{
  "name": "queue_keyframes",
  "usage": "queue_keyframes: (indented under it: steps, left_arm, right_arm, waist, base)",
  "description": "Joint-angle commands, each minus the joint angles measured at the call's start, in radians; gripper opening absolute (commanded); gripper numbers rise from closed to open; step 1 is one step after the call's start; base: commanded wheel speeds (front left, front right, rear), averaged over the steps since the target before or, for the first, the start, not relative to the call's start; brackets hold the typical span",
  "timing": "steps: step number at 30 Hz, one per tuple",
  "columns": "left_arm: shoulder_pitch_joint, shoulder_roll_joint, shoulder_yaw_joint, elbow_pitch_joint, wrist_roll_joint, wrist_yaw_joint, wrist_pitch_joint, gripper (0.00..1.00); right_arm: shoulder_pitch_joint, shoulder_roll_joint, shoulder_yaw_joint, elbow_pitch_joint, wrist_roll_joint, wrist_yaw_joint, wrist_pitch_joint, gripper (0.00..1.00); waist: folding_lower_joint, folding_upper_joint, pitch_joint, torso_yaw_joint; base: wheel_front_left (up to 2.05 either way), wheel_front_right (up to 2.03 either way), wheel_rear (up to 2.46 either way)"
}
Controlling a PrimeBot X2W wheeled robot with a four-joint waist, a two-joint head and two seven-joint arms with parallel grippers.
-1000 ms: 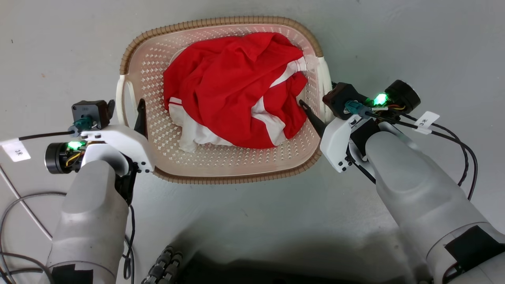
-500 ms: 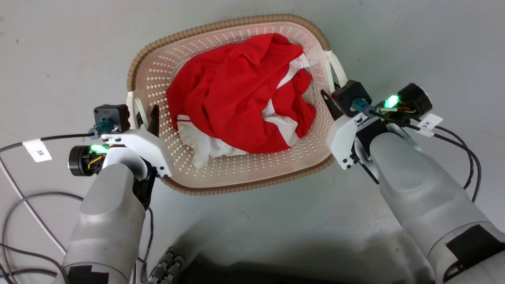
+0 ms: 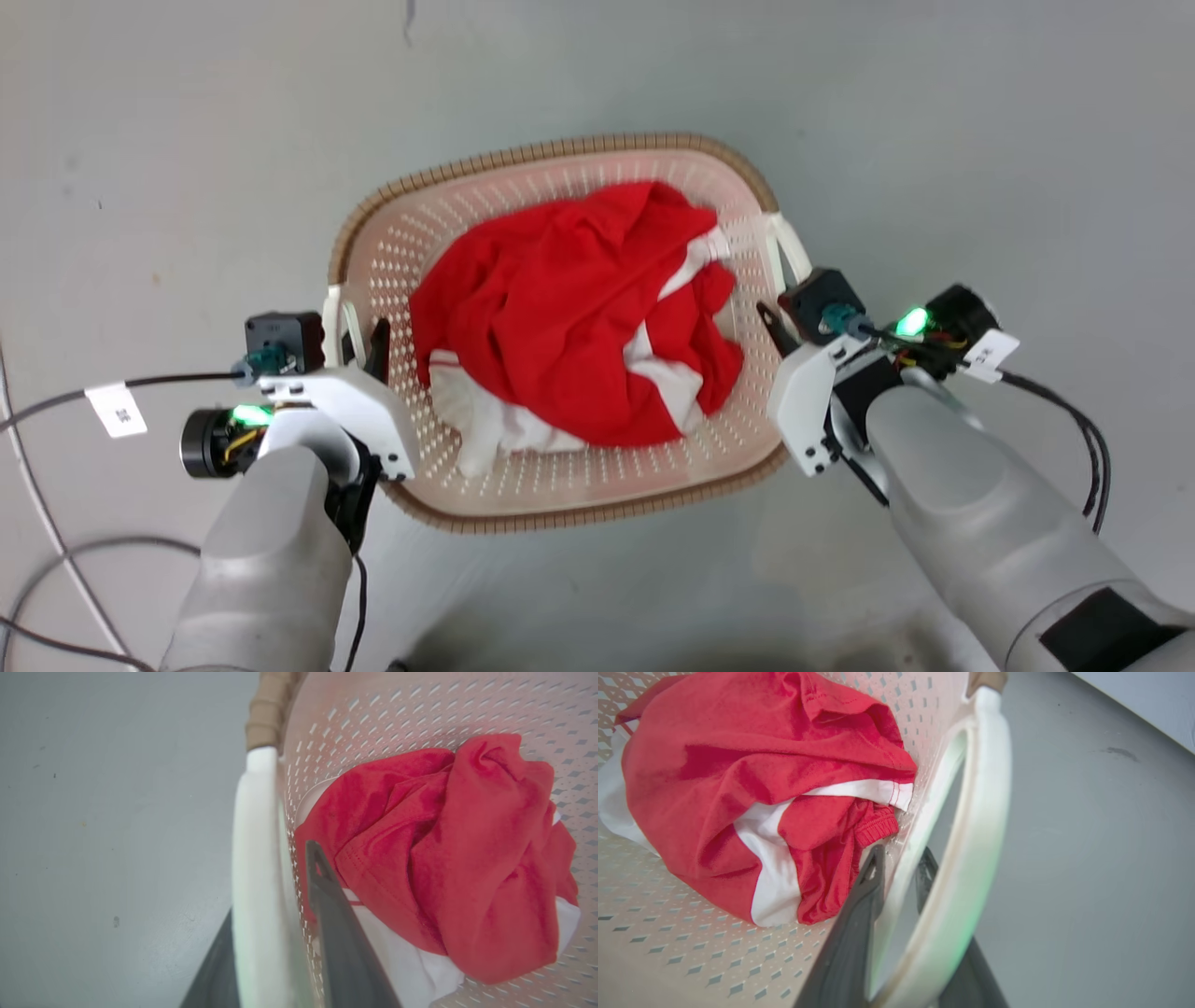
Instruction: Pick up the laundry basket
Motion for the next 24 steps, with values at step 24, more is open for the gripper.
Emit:
queue_keyframes:
  steps: [24]
  left_arm:
    - [0.114, 0.021, -0.175, 0.127, -0.114, 0.002, 0.028, 0.00]
  right_arm:
    - [0.226, -0.005, 0.237, -0.031, 0.279, 0.009, 0.193, 0.00]
  waist:
    - [0.0000, 0.0000, -0.455, -0.145]
  base:
    - [0.00, 0.00, 0.00]
